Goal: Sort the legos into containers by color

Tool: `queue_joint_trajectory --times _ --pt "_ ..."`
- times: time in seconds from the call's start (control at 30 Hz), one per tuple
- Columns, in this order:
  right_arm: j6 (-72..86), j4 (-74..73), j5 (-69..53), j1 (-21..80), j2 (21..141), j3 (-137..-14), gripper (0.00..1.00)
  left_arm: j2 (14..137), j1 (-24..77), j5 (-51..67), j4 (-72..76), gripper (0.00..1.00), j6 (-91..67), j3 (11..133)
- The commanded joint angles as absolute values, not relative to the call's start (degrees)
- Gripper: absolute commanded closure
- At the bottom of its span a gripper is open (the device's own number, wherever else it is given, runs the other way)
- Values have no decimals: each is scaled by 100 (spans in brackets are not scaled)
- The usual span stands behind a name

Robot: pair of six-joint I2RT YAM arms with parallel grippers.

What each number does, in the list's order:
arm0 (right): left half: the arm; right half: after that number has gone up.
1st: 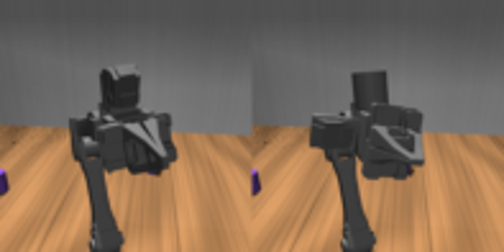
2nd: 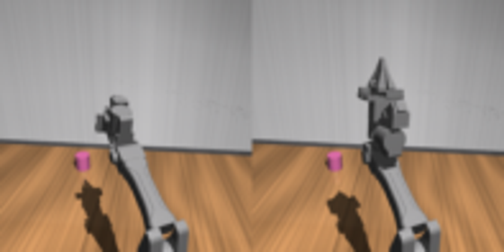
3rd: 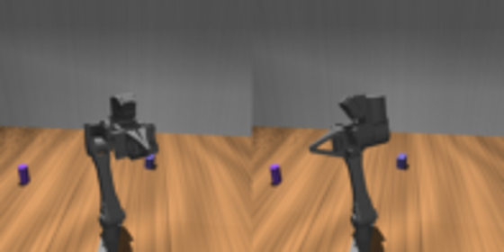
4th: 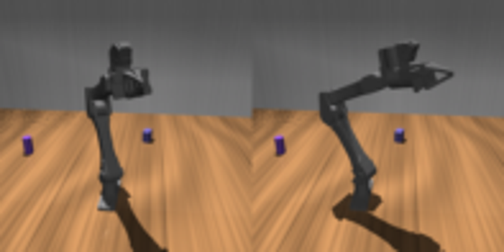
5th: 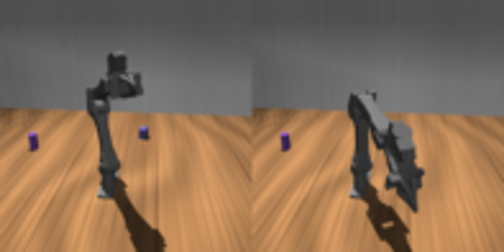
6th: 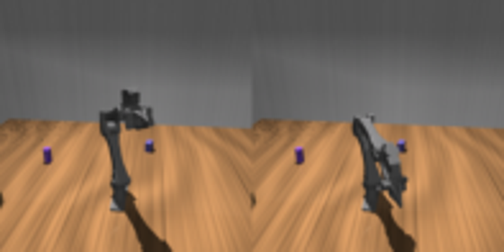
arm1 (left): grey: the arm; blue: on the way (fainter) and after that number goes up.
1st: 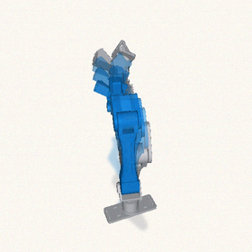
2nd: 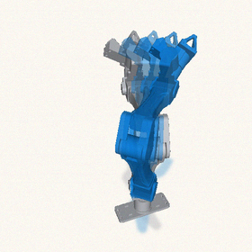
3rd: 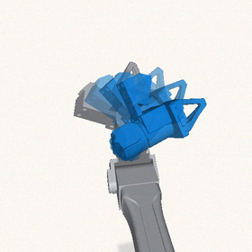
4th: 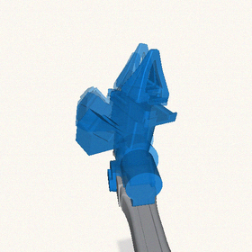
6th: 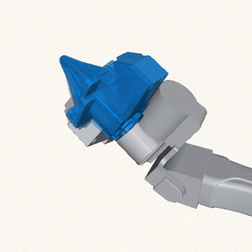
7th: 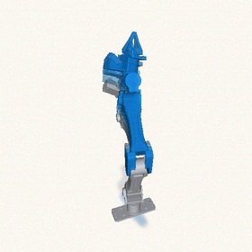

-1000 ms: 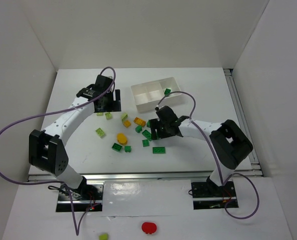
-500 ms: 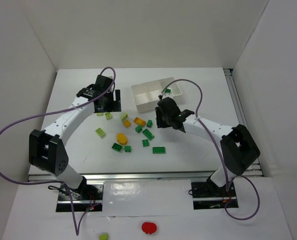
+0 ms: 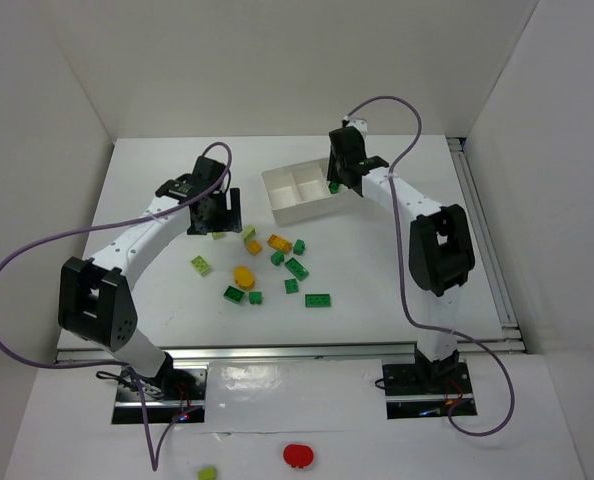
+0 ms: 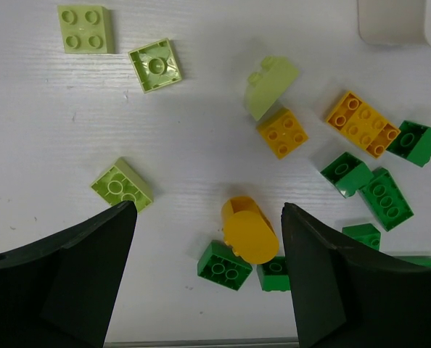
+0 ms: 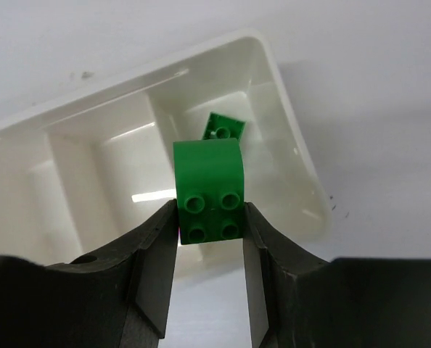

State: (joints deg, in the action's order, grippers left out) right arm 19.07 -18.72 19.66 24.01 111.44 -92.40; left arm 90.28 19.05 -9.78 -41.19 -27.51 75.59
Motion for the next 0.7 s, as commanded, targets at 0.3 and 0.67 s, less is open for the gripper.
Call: queue_joint_trajectory --times 0.3,0.67 --pt "1872 -1784 2224 2575 10575 -9072 23 8815 1890 -1046 -4254 10 -2874 7629" --pt "1925 -1775 1169 3963 8648 -5906 20 8930 1890 -1345 -4307 10 -2821 7743"
